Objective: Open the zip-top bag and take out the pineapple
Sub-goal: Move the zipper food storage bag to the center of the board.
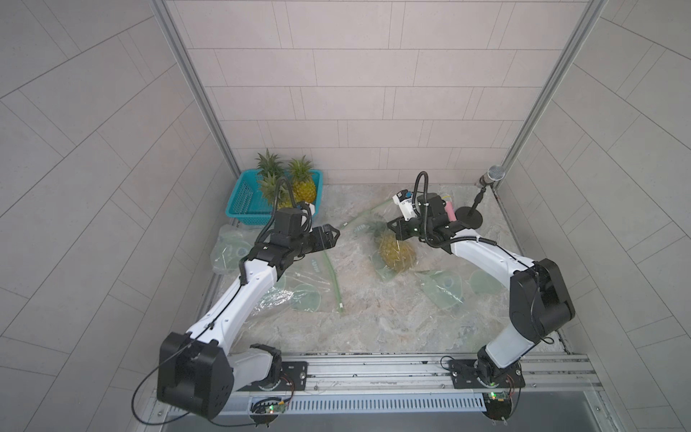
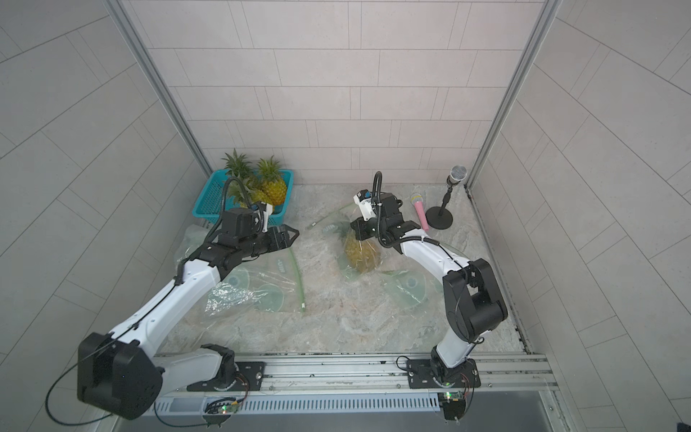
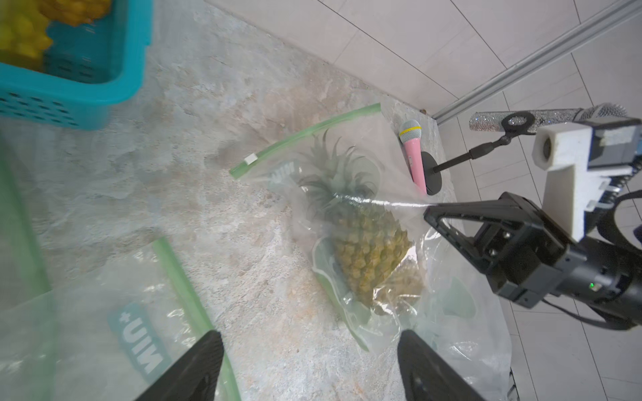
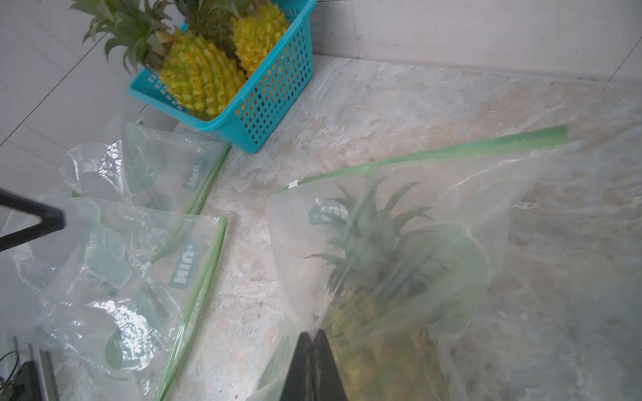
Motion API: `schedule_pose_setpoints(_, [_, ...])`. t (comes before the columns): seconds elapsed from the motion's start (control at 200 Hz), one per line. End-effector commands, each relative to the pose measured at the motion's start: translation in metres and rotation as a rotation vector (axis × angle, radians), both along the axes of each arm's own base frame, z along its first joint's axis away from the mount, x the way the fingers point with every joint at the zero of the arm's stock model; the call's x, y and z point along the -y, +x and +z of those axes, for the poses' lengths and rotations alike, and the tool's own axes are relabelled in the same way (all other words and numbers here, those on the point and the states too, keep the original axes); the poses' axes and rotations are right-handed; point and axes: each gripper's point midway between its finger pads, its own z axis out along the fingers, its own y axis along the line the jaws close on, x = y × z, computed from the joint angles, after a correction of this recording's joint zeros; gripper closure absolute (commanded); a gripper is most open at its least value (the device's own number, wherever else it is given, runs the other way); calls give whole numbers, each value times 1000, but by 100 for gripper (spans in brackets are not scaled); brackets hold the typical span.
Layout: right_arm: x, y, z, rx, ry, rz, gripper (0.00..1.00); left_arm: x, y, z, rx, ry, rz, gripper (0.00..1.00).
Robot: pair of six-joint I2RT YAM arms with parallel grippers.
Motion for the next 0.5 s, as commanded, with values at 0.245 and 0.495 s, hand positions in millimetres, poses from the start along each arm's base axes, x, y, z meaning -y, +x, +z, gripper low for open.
schedule_pose_setpoints(0.245, [9, -13, 6, 60, 65, -101, 100, 21, 48, -62, -86, 17, 88, 20])
schedule_pose_setpoints(0.495, [6, -10, -4, 25, 50, -91, 100, 33, 72, -97, -123, -59, 131, 20])
